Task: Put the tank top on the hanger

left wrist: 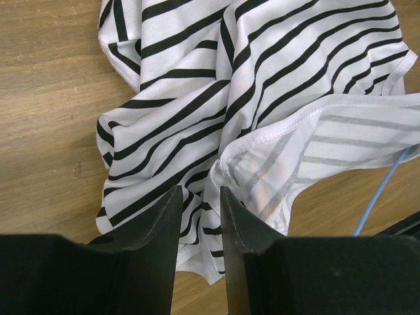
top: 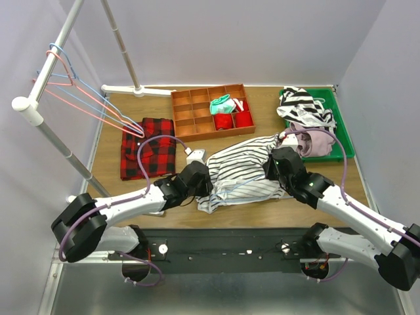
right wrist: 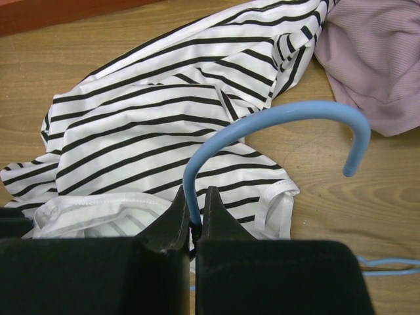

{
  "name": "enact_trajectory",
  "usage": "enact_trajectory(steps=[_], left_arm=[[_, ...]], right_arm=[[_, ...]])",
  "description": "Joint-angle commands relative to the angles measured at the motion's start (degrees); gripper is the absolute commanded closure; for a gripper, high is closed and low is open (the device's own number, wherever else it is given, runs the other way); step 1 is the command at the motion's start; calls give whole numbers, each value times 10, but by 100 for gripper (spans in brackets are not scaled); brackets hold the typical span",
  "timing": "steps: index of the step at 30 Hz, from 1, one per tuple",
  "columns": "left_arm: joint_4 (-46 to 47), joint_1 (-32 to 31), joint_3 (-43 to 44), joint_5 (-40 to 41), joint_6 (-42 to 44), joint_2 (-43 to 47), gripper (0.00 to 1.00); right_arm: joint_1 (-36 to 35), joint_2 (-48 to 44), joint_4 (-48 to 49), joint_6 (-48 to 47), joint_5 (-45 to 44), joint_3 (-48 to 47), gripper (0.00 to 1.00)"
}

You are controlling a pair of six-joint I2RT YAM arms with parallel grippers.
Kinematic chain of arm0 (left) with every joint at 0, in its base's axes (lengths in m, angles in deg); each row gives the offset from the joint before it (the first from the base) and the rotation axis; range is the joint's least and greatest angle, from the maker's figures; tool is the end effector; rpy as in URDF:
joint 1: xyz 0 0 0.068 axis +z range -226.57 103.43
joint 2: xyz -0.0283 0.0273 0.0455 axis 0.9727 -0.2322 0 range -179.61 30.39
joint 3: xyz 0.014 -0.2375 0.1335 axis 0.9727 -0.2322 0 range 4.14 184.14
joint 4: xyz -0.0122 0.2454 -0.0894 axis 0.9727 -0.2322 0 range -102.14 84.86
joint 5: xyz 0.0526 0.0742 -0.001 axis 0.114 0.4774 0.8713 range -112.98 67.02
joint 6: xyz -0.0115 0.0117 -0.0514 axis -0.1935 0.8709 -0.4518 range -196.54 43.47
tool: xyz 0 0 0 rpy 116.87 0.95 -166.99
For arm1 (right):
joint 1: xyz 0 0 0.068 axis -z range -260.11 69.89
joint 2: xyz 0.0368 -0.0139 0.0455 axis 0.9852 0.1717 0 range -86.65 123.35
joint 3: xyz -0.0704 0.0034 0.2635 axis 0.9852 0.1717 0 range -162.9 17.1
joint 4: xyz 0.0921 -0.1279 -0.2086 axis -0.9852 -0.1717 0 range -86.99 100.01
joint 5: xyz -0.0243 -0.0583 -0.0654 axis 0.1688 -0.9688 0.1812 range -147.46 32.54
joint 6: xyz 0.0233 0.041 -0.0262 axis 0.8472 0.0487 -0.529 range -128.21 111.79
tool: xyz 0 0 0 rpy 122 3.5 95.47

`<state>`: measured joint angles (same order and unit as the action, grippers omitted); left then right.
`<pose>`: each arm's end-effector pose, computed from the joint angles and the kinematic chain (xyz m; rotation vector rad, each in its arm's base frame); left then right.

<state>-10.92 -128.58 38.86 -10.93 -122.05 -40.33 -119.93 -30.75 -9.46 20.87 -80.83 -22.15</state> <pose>0.1582 -0.1904 0.1947 0.0223 2.3653 -0.6309 0.1705 0.1236 0.2565 0.0237 2.1528 0.2504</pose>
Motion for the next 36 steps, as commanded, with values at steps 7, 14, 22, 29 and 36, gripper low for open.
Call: enact_trajectory(steps=[7,14,22,29,36], left_arm=[[50,3,6,-11,1,-50,67],[86,6,-8,-25,11,-22,86],[74,10,-4,-30,27,-26,99],[59,11,-7,-13,23,-5,100],[-4,10,-28,-1,14,81,100]], right_arm=[[-4,2,-19,29,-18,13,99],[-5,10,-32,48,-51,6,99],[-4,13,-37,53,-62,0,99],[-4,18,-58,67,-90,-6,99],[-4,23,-79,92,-134,-18,99]])
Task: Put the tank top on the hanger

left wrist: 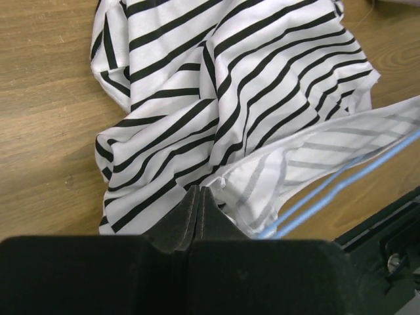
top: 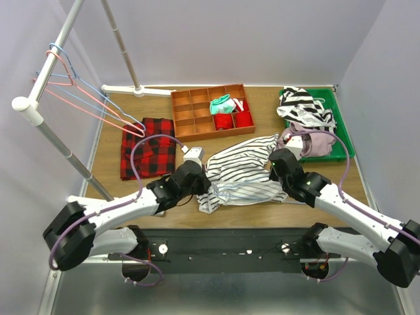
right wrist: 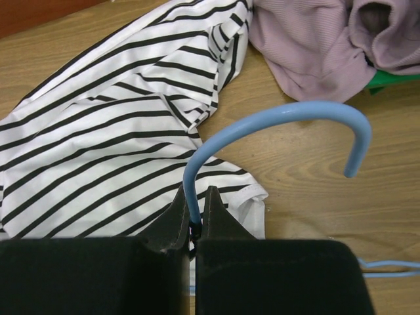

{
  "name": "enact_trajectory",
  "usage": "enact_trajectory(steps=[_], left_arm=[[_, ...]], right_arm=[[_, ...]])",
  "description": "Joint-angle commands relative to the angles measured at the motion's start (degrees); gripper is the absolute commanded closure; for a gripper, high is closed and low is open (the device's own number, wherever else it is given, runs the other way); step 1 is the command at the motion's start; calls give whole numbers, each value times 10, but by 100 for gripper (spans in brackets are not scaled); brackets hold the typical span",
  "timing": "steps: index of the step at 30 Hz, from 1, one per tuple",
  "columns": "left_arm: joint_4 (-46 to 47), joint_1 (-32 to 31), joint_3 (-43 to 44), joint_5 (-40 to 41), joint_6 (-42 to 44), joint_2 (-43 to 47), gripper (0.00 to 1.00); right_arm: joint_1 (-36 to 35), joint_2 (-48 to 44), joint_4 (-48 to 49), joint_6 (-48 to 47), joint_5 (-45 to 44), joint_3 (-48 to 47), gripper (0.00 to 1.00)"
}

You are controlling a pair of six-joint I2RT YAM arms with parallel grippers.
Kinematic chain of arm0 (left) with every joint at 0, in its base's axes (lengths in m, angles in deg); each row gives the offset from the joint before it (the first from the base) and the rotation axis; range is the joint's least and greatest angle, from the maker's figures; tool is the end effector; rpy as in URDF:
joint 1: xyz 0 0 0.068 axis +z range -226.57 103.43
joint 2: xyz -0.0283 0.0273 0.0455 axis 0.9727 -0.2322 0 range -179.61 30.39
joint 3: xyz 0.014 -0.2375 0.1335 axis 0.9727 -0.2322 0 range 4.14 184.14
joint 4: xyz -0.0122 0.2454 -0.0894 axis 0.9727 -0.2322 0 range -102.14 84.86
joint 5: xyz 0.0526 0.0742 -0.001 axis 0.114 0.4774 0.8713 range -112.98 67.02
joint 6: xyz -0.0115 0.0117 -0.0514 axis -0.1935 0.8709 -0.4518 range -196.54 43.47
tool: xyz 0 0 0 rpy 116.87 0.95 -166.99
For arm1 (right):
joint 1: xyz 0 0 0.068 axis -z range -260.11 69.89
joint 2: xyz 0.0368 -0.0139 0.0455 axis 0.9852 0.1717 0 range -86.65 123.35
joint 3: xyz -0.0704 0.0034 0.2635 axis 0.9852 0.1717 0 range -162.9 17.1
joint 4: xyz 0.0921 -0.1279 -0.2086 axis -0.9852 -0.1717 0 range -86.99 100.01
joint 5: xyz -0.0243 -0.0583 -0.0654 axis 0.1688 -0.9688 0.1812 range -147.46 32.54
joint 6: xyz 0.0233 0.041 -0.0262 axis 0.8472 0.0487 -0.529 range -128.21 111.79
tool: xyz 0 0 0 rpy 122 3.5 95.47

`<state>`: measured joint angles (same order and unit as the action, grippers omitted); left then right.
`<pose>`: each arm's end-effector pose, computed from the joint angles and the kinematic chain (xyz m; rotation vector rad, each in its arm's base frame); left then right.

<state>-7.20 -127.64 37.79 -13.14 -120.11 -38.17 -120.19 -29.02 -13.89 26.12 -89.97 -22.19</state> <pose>0.1593 -0.1874 0.2026 0.0517 2.3020 -0.7097 0.1708 0.1186 0.2464 0.1699 2.1678 0.0765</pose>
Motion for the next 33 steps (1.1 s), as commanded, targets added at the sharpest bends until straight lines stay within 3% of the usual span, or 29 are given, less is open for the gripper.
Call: enact_trajectory(steps=[1,15,26,33], left_arm=[[-46,2,-19,21,-5,69,100],[-130,-1,63,-32,41,132,100],[-174,0,216,-10,81,62,100],[-211,2,332,-1,113,26,100]], right_arm=[[-3,6,-35,41,-45,-18,99],[-3,47,-39,23,-96,-84,99],[-73,91,-24,-4,-134,-163,99],[-85,158,-43,-69,-164,-313,99]])
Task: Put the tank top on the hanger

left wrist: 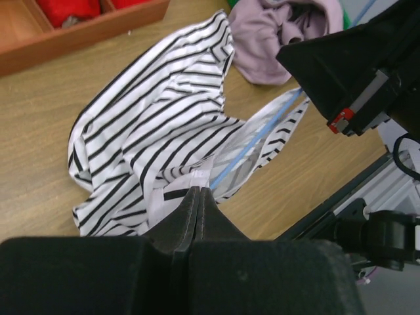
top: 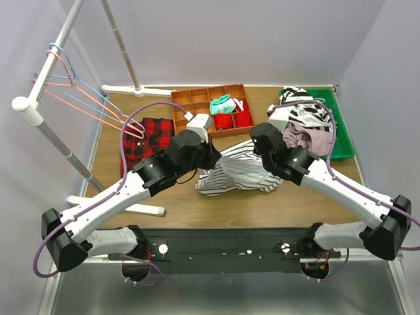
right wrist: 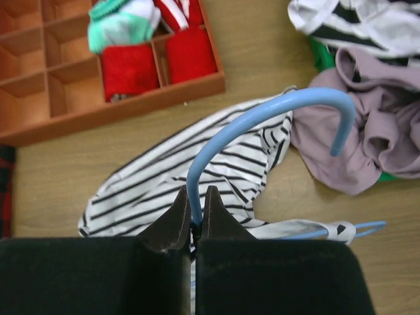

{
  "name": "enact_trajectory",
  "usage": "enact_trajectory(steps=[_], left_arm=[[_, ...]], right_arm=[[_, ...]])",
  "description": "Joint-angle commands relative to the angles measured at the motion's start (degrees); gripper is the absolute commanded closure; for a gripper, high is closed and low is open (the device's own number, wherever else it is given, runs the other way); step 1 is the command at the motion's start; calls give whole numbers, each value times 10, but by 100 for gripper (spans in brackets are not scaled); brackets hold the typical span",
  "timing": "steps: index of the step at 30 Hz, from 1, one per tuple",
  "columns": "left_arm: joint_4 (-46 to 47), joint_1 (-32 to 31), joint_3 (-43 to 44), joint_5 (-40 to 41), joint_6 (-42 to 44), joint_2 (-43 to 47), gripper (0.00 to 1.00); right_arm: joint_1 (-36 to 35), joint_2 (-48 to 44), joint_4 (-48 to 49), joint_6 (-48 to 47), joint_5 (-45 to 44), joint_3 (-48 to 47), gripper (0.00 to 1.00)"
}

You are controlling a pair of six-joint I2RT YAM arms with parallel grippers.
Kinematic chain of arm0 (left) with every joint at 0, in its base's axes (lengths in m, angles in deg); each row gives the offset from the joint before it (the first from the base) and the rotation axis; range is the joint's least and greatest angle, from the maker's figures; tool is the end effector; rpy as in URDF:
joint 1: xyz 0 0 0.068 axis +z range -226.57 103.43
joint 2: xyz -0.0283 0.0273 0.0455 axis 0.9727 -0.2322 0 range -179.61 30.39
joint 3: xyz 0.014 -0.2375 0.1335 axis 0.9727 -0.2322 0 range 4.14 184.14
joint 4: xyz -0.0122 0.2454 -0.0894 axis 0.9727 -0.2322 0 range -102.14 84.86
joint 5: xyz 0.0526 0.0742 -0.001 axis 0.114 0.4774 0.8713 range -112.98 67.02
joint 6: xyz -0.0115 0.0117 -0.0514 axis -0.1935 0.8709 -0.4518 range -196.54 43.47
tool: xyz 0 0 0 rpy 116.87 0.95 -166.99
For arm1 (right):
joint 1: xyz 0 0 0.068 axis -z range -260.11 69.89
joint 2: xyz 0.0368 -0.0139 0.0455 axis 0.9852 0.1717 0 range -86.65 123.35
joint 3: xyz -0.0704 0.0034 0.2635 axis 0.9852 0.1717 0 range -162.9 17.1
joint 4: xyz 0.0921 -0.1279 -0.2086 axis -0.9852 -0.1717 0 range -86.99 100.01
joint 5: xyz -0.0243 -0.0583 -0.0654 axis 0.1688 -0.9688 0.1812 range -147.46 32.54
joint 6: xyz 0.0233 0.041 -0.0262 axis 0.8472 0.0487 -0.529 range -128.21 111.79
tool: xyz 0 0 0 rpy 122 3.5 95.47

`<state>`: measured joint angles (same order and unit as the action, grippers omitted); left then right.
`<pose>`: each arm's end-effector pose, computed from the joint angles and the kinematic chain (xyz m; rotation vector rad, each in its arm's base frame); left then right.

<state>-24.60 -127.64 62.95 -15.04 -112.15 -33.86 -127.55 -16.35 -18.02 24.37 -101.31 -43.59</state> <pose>0.1634 -0.1945 0.3418 0.1899 2.0911 -0.8132 0.1951 0.1758 0.3194 0.1330 2.0225 0.0154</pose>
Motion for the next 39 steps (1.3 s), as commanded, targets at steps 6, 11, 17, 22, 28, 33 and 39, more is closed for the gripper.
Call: enact_trajectory(steps=[6,11,17,22,28,33,39], left_arm=[[-83,11,179,48,70,-35,66],[-94,24,259,51,107,-21,46],[-99,29,391,59,164,-22,45],[-53,29,421,55,208,-1,43],[-16,28,424,40,244,15,42],[-18,29,415,43,259,12,41],[-58,28,406,-24,280,25,37]], right_arm=[[-19,102,-61,-122,-107,-257,99],[-19,127,-26,-217,-123,-343,99],[-19,186,26,-374,-109,-536,99],[-19,254,39,-475,-56,-715,99],[-56,272,177,-651,-62,-813,99],[-89,238,197,-633,-19,-812,99],[-92,184,88,-513,54,-671,99]])
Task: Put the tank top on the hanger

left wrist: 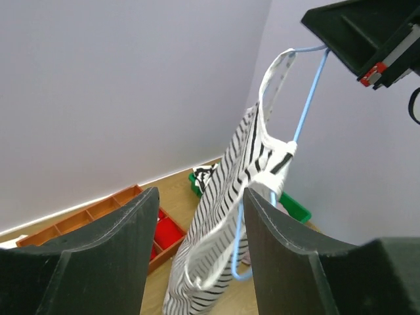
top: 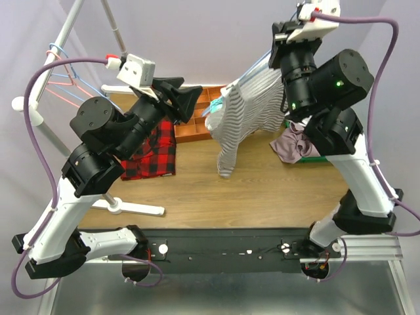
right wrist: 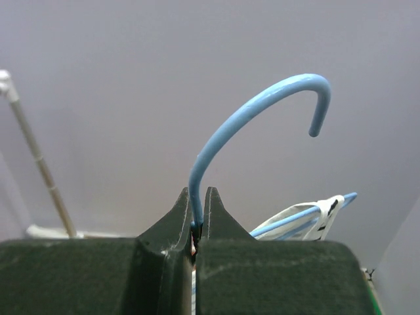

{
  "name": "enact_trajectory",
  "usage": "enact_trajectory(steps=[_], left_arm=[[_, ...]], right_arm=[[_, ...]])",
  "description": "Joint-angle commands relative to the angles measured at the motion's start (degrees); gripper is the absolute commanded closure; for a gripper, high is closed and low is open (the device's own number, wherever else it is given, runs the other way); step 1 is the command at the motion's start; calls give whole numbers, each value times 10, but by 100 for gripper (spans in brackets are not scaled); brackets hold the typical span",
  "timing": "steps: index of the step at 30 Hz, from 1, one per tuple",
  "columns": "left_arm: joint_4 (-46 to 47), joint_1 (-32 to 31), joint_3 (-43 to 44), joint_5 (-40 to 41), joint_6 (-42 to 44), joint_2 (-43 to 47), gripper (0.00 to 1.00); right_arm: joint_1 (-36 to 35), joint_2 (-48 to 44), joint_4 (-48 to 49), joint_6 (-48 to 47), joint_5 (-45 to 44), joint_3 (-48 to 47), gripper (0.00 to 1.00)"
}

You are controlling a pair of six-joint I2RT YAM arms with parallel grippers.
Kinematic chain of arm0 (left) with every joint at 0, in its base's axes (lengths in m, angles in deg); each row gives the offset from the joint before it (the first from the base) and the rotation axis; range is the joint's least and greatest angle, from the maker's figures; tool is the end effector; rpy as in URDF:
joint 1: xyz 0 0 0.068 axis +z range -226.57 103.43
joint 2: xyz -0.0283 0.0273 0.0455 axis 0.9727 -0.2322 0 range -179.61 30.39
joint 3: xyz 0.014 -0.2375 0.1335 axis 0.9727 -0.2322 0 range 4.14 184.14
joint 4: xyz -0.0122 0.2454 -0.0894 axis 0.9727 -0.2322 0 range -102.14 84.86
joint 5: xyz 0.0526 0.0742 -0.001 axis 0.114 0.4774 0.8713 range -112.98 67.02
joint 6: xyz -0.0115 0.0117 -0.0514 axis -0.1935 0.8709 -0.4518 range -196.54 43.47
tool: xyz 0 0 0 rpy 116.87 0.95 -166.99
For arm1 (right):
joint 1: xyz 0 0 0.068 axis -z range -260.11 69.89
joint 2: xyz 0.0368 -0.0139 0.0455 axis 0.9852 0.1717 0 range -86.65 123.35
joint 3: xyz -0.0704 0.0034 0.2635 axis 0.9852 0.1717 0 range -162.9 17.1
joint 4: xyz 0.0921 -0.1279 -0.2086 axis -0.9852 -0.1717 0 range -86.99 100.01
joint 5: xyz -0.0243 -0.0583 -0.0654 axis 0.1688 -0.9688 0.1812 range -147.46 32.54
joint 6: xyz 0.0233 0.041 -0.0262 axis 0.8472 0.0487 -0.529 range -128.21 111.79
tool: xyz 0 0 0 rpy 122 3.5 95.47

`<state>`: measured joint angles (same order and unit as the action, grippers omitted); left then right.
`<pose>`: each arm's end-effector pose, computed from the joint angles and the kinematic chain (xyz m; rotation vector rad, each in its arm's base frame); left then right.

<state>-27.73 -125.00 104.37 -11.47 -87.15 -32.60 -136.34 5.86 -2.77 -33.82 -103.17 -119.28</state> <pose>0.1142 -0.1181 0.5723 0.2701 1.3308 -0.7413 0.1609 0.1946 0.6413 -0.0878 1.1989 0.0587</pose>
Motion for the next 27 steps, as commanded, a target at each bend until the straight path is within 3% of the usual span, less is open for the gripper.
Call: enact_trajectory(steps=[1,4,8,17,27], left_arm=[[-47,3,-15,-66,31,18,37],[-73,3,-61,-89,42,51,37],[-106,3,-94,-154,40,68,39],[-141,2,-101,-220,26,24,40],[-174,-40,-74,-159,26,-20,36]], right_arm=[[-5,-66,-73,92,109,150,99],[-5,-123,-83,138,160,231,99],[-5,-163,-55,165,163,322,99],[-4,-141,-66,184,123,344,99],[-4,-115,-62,176,91,350,99]])
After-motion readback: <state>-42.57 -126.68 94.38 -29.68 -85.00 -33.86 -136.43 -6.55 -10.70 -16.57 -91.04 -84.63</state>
